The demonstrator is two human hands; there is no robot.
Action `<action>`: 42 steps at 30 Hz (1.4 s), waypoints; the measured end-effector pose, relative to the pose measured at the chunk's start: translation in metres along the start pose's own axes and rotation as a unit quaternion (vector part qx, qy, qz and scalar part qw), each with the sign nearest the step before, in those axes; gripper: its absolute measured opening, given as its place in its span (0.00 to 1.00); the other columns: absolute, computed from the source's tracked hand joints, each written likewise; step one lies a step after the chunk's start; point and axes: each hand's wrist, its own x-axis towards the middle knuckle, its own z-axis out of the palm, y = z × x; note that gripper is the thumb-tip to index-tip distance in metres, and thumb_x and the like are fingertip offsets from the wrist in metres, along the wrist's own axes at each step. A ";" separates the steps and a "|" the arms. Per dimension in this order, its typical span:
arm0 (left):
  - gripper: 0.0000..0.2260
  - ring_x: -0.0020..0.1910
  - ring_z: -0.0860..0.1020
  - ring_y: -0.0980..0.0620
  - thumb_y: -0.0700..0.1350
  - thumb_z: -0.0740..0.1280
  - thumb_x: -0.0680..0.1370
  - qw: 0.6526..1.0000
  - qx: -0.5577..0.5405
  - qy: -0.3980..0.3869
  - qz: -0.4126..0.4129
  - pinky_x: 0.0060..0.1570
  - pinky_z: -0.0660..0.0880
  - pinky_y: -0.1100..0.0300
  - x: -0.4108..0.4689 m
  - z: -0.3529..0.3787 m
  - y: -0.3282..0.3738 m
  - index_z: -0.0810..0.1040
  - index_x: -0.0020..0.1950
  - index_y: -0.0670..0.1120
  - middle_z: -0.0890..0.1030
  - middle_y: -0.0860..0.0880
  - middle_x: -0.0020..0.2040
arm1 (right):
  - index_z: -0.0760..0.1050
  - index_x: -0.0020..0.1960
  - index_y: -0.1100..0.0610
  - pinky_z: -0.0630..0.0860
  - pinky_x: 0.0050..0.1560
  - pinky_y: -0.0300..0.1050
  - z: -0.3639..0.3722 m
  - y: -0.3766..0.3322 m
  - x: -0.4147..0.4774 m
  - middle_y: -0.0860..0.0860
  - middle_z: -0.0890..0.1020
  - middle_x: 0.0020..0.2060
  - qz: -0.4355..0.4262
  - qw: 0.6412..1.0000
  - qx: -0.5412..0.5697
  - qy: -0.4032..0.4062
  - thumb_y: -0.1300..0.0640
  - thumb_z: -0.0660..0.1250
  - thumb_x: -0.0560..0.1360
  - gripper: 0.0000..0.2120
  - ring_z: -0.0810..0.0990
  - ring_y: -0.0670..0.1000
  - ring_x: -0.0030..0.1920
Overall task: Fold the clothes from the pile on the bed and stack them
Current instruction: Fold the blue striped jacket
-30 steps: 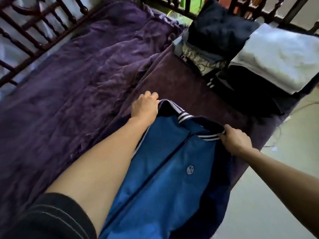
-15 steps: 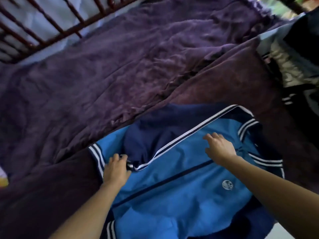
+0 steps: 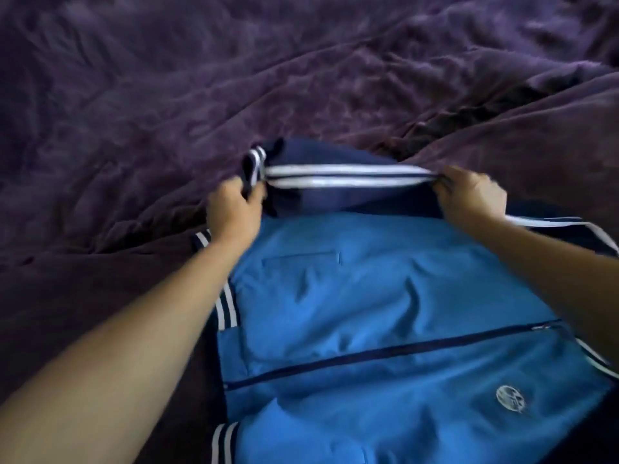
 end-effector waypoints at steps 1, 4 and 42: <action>0.17 0.38 0.80 0.35 0.51 0.66 0.76 0.998 -0.046 -0.006 -0.035 0.35 0.74 0.48 0.026 -0.008 0.003 0.72 0.38 0.37 0.80 0.34 0.39 | 0.76 0.56 0.53 0.74 0.47 0.55 -0.014 -0.007 0.019 0.63 0.81 0.50 -0.004 1.000 -0.004 0.012 0.48 0.61 0.76 0.13 0.79 0.67 0.49; 0.14 0.45 0.82 0.39 0.52 0.65 0.76 0.988 -0.124 -0.012 -0.092 0.47 0.78 0.43 0.075 -0.019 0.007 0.79 0.48 0.41 0.82 0.38 0.48 | 0.75 0.57 0.54 0.72 0.51 0.56 -0.040 -0.027 0.061 0.63 0.79 0.54 -0.003 0.999 0.005 0.043 0.48 0.59 0.77 0.14 0.76 0.66 0.54; 0.24 0.48 0.80 0.37 0.42 0.73 0.72 0.972 0.048 -0.061 -0.222 0.45 0.76 0.47 -0.373 -0.082 -0.170 0.71 0.66 0.43 0.82 0.38 0.51 | 0.64 0.74 0.50 0.66 0.66 0.54 0.061 0.059 -0.322 0.52 0.58 0.77 -0.172 0.954 -0.057 -0.237 0.50 0.68 0.74 0.30 0.55 0.54 0.76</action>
